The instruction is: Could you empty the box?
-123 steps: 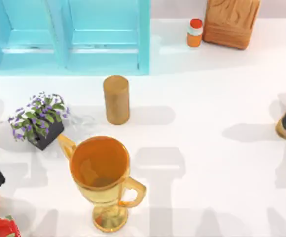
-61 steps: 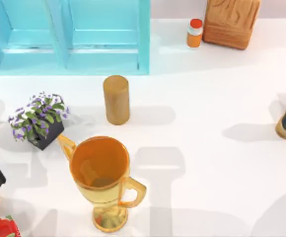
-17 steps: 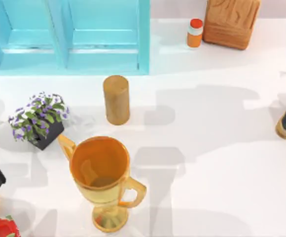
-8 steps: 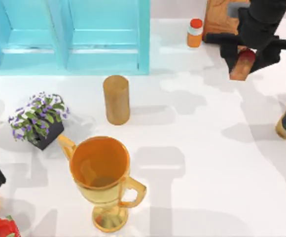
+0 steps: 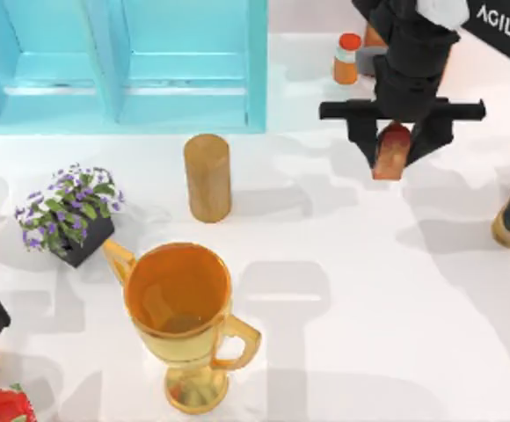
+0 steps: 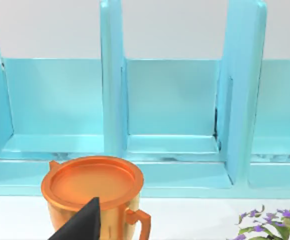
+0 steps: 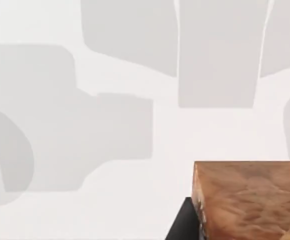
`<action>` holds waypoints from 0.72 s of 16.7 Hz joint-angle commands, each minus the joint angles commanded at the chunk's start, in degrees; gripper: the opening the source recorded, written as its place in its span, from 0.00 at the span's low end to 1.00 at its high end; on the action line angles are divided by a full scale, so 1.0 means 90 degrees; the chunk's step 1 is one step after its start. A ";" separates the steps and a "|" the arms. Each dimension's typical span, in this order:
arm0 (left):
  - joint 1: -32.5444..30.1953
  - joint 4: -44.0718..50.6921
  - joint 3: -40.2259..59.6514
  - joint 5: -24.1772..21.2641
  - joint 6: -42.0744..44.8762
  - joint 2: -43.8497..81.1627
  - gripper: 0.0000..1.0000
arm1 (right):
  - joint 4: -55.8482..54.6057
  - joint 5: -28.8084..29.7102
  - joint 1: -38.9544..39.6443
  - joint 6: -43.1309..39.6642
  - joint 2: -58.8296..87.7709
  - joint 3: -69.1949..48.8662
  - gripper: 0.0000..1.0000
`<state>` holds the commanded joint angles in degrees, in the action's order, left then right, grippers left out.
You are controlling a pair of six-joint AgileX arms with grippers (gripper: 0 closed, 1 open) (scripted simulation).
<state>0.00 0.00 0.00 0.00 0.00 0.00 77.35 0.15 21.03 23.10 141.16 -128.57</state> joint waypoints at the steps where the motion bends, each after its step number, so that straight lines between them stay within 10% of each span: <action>1: 0.0000 0.0000 0.0000 0.0000 0.0000 0.0000 1.00 | -0.0018 0.0000 -0.0002 0.0002 0.0003 0.0020 0.00; 12: 0.0000 0.0000 0.0000 0.0000 0.0000 0.0000 1.00 | -0.1038 0.0025 0.0026 0.0002 0.0099 0.0936 0.00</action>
<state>0.00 0.00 0.00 0.00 0.00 0.00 68.00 0.37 21.26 23.12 142.04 -120.15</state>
